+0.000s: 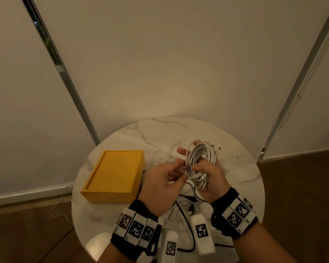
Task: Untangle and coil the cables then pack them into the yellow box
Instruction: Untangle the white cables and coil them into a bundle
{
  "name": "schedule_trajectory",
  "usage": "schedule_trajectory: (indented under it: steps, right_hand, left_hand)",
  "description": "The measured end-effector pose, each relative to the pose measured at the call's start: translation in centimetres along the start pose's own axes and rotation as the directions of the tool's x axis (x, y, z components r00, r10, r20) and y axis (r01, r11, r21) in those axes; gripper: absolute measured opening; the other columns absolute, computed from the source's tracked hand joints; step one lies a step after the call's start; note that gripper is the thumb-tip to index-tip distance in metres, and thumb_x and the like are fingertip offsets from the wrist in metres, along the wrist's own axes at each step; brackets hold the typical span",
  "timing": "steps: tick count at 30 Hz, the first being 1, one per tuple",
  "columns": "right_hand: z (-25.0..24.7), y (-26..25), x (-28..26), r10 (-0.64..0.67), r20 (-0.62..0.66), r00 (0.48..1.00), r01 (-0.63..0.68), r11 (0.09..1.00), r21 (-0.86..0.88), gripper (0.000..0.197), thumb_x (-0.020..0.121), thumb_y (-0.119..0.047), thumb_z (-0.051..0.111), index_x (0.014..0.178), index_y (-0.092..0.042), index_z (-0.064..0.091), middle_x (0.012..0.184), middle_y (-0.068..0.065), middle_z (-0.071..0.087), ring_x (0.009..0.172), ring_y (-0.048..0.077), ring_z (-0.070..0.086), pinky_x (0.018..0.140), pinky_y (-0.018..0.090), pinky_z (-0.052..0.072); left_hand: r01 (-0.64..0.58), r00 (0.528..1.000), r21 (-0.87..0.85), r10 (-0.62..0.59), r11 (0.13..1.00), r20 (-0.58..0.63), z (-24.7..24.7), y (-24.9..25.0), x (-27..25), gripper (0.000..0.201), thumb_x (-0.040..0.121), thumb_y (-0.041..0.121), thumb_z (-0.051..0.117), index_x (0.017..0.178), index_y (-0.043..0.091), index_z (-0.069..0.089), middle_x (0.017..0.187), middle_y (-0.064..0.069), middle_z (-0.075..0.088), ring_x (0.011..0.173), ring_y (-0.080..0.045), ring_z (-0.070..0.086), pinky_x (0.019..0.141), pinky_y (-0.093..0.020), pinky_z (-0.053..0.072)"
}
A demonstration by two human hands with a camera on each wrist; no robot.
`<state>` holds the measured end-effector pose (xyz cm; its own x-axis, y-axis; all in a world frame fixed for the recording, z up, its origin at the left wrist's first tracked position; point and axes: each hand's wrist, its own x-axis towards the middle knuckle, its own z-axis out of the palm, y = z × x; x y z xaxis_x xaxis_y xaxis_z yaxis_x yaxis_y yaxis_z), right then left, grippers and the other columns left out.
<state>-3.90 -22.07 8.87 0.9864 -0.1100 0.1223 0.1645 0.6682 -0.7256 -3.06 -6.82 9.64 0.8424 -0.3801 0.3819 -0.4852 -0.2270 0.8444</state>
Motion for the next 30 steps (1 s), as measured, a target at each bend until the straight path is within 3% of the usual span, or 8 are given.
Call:
schedule_trajectory:
  steps: [5, 8, 12, 15, 19, 22, 26, 30]
  right_hand:
    - [-0.5, 0.4, 0.1, 0.035, -0.027, 0.999, -0.038, 0.991, -0.126, 0.064, 0.063, 0.005, 0.058, 0.127, 0.004, 0.053, 0.105, 0.027, 0.069, 0.095, 0.039, 0.07, 0.085, 0.052, 0.057]
    - [-0.5, 0.5, 0.1, -0.004, -0.072, 0.997, -0.009, 0.984, -0.179, 0.047, 0.061, 0.004, 0.061, 0.107, -0.008, 0.065, 0.089, 0.016, 0.065, 0.083, 0.031, 0.064, 0.068, 0.037, 0.053]
    - [-0.8, 0.5, 0.3, 0.023, -0.078, 0.997, -0.027, 0.998, -0.052, 0.062, 0.062, 0.008, 0.059, 0.122, -0.01, 0.056, 0.087, 0.01, 0.06, 0.075, 0.021, 0.06, 0.062, 0.03, 0.052]
    - [-0.9, 0.7, 0.4, 0.031, -0.07, 0.997, -0.041, 0.988, -0.148, 0.062, 0.062, 0.006, 0.063, 0.123, -0.006, 0.056, 0.089, 0.012, 0.06, 0.078, 0.024, 0.058, 0.063, 0.032, 0.051]
    - [-0.8, 0.9, 0.2, 0.16, 0.008, 0.987, -0.157, 0.972, -0.175, 0.045, 0.064, -0.003, 0.077, 0.106, -0.004, 0.06, 0.085, 0.01, 0.059, 0.072, 0.021, 0.06, 0.059, 0.037, 0.054]
    - [-0.6, 1.3, 0.2, 0.173, 0.034, 0.984, -0.16, 0.958, -0.236, 0.042, 0.063, -0.016, 0.084, 0.095, -0.005, 0.059, 0.079, 0.009, 0.056, 0.067, 0.02, 0.058, 0.058, 0.037, 0.053]
    - [-1.0, 2.1, 0.3, 0.16, -0.018, 0.987, -0.159, 0.95, -0.27, 0.044, 0.065, -0.02, 0.086, 0.096, -0.005, 0.058, 0.082, 0.008, 0.057, 0.073, 0.02, 0.06, 0.061, 0.036, 0.054]
    - [-1.0, 2.4, 0.3, 0.166, 0.002, 0.986, -0.16, 0.954, -0.255, 0.029, 0.073, -0.009, 0.078, 0.094, -0.003, 0.058, 0.075, 0.003, 0.063, 0.072, 0.016, 0.066, 0.062, 0.03, 0.056]
  left_hand:
    - [-0.066, 0.994, 0.154, 0.052, 0.986, 0.099, -0.1, -0.1, 0.1, 0.02, 0.084, 0.011, 0.066, 0.096, 0.025, 0.073, 0.078, 0.006, 0.064, 0.076, -0.013, 0.064, 0.07, -0.034, 0.057]
    - [0.053, 0.994, 0.062, -0.059, 0.997, 0.091, -0.1, 0.2, 0.1, 0.019, 0.086, 0.01, 0.07, 0.098, 0.023, 0.064, 0.08, 0.006, 0.071, 0.076, -0.011, 0.068, 0.069, -0.028, 0.056]
    - [0.135, 0.989, 0.029, -0.136, 0.99, 0.053, -0.7, 0.7, 0.3, 0.023, 0.089, 0.017, 0.071, 0.1, 0.025, 0.053, 0.08, 0.006, 0.075, 0.073, -0.018, 0.068, 0.064, -0.031, 0.056]
    - [0.041, 0.999, 0.184, -0.047, 0.982, 0.027, -1.3, 0.4, 0.5, 0.052, 0.082, 0.03, 0.078, 0.124, 0.04, 0.05, 0.112, 0.016, 0.063, 0.103, -0.002, 0.061, 0.08, -0.023, 0.054]
    - [-0.129, 0.963, 0.198, 0.076, 0.972, 0.258, -1.8, 0.3, 0.9, 0.091, 0.077, 0.032, 0.083, 0.151, 0.04, 0.029, 0.152, 0.019, 0.037, 0.143, 0.002, 0.03, 0.111, -0.02, 0.035]
    - [-0.14, 0.957, 0.132, 0.101, 0.981, 0.272, -1.3, 0.4, 1.0, 0.091, 0.076, 0.02, 0.084, 0.151, 0.03, 0.034, 0.146, 0.015, 0.047, 0.138, -0.005, 0.041, 0.107, -0.018, 0.038]
    - [-0.086, 0.967, 0.125, 0.052, 0.988, 0.249, -1.6, 0.1, 1.1, 0.088, 0.071, 0.019, 0.087, 0.141, 0.045, 0.04, 0.134, 0.025, 0.053, 0.129, 0.005, 0.044, 0.097, -0.006, 0.036]
    - [-0.078, 0.956, 0.074, 0.053, 0.994, 0.29, -1.5, -0.4, 1.3, 0.089, 0.071, 0.013, 0.086, 0.142, 0.042, 0.041, 0.131, 0.02, 0.059, 0.127, -0.004, 0.052, 0.102, -0.021, 0.044]
